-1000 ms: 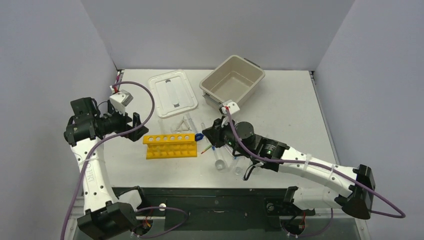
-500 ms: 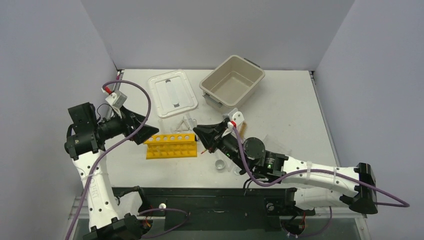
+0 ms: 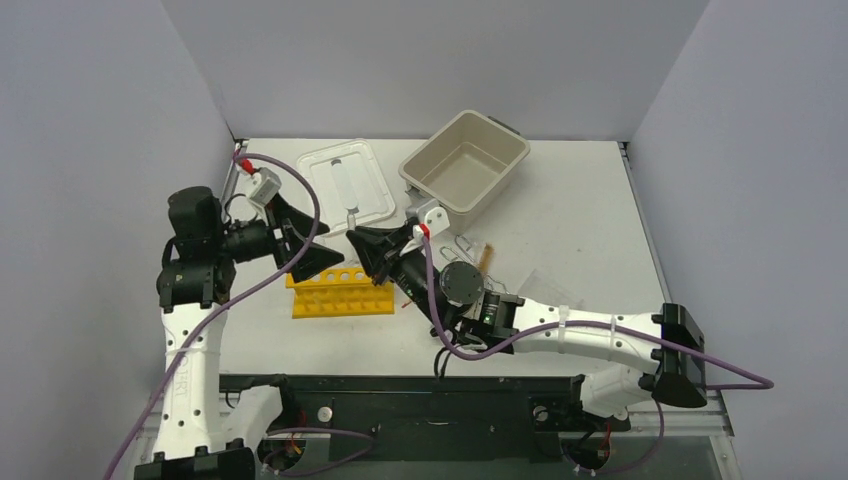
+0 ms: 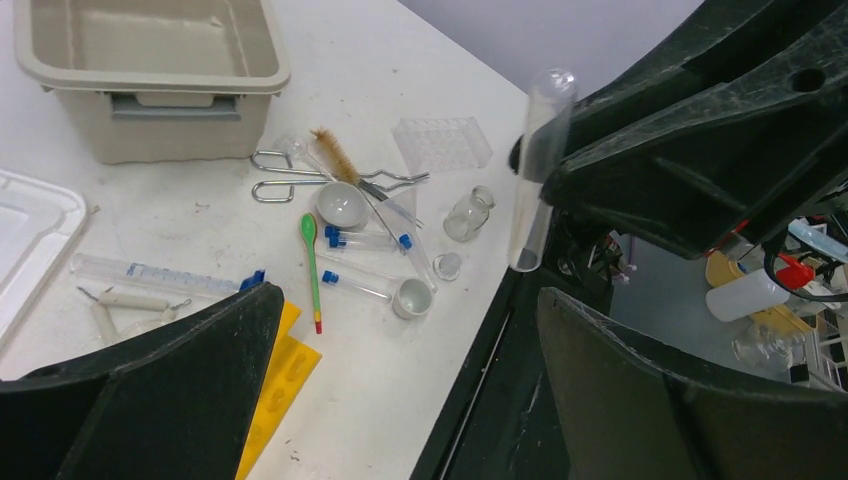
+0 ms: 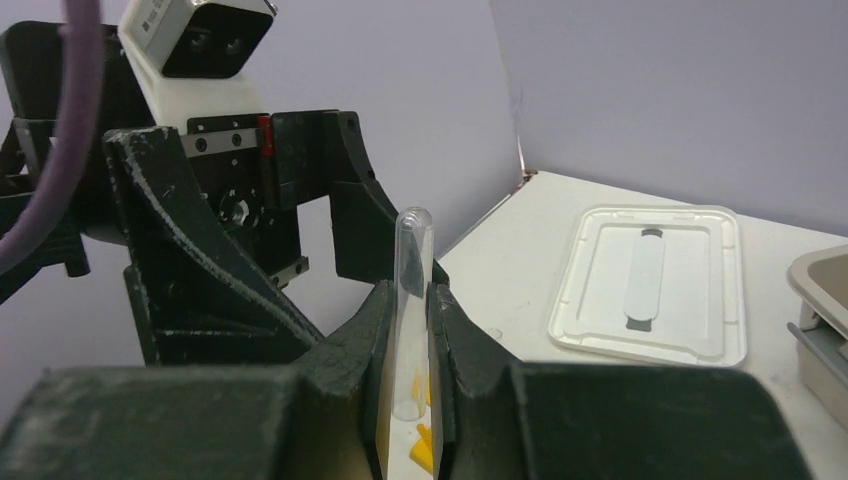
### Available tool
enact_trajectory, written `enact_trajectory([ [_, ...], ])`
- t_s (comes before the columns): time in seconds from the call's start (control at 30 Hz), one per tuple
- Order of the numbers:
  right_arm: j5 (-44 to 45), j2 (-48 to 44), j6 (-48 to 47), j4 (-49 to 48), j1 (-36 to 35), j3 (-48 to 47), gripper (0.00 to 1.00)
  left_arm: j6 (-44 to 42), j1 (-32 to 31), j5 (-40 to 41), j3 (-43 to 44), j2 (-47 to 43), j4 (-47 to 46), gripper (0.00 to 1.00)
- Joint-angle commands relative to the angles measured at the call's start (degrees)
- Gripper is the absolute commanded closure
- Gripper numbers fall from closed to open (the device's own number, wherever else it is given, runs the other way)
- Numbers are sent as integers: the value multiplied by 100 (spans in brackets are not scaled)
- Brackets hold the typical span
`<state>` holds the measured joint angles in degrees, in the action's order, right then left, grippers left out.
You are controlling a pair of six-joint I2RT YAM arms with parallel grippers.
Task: Organize the chemistry lab equipment
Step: Pick up the test tube at the center of the board.
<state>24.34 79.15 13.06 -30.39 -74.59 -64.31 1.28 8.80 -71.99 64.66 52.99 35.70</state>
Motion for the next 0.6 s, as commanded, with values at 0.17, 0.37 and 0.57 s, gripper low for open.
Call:
enact_trajectory([
  [0.17,-27,-14,788,-345,558,16,100,-586,-1195,1153,217,204,-150,3],
  [0.37,-287,-28,1089,-448,608,126,100,-190,-1441,1366,86,212,-691,3],
  [0.57,-429,63,1348,-635,604,189,100,-59,-1537,1260,108,276,-746,12],
])
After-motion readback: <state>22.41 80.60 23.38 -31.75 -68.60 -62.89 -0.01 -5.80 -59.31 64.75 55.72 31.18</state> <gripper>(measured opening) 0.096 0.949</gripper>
